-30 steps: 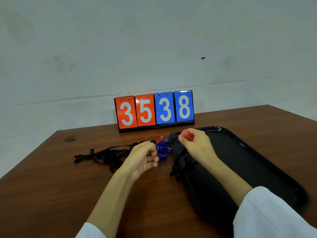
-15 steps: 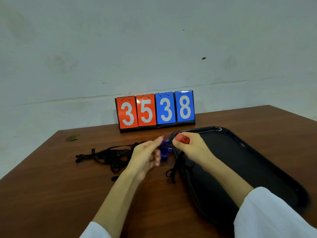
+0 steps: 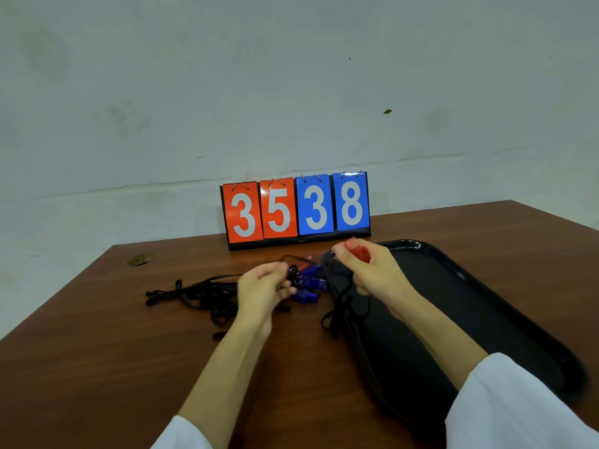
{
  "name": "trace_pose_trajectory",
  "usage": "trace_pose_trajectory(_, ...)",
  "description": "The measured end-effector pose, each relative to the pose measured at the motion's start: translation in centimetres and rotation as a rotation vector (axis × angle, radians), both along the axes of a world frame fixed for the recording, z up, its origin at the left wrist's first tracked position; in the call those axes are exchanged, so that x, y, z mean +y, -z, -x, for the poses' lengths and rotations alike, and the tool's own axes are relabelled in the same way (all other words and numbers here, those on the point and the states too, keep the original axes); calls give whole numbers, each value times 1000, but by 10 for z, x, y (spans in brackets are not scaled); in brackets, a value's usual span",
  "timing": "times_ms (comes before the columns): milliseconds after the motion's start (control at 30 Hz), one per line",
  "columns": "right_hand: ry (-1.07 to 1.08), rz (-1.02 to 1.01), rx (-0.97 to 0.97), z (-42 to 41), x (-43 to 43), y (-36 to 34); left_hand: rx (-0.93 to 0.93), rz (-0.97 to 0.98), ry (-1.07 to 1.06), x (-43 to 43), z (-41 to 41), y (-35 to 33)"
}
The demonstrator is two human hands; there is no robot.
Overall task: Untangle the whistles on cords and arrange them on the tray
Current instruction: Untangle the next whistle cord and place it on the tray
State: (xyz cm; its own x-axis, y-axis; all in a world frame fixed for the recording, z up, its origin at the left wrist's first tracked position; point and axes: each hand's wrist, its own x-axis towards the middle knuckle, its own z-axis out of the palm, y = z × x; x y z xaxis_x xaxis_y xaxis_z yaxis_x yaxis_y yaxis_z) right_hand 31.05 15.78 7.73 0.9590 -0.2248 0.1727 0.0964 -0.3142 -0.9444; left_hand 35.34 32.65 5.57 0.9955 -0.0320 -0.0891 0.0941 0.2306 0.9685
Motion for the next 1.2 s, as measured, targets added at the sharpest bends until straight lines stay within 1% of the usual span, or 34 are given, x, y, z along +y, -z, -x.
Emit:
trace_pose_trajectory(33, 57, -1, -41, 0, -1, -2, 9, -33, -180, 5, -6, 1)
trace_pose_trajectory(67, 110, -22, -72, 0, -2, -3, -8, -105, -341, 9, -9, 1)
trace_pose_trajectory(100, 149, -63, -81, -1, -2, -4, -51, -179, -439, 11, -9, 0)
trace_pose_trajectory(133, 172, -115, -71, -1, -3, -5, -108, -226, -469, 13, -8, -1)
trace_pose_trajectory(200, 174, -167, -52, 0, -2, -5, -203, -251, -382, 7, -3, -3)
trace_pose_trajectory(233, 163, -144, -59, 0, 0, -5, -254, -287, -292, 2, 1, -4)
trace_pose_trajectory(300, 121, -66, -105, 1, 3, -3, -360, -407, -52, -12, 12, -6)
trace_pose_trajectory(333, 92, -38, -135, 2, 5, -2, -408, -413, 85, -20, 18, -5)
trace_pose_trajectory(400, 32, -8, -170, 3, 7, 0, -436, -332, 334, -34, 30, 0)
trace_pose_trajectory(467, -24, -2, -143, 4, 7, 0, -386, -208, 454, -42, 38, 4)
trace_pose_trajectory(533, -78, -53, -77, 4, 7, -1, -286, -56, 480, -43, 37, 8)
trace_pose_trajectory(600, -124, -100, -31, 4, 6, 0, -211, 3, 466, -39, 34, 9)
trace_pose_trajectory(867, -126, -237, 16, 2, 9, 6, -268, -36, 331, -32, 30, 11)
trace_pose_trajectory(967, -82, -366, -57, 2, 10, 7, -225, -11, 404, -31, 28, 9)
trace_pose_trajectory(1033, -54, -454, -98, 2, 8, 4, -179, -19, 492, -27, 25, 3)
trace_pose_trajectory(1133, 56, -548, -172, 2, -4, -5, -183, -128, 634, -20, 23, -1)
trace_pose_trajectory(1200, 147, -550, -180, 3, -15, -13, -211, -214, 645, -18, 23, 1)
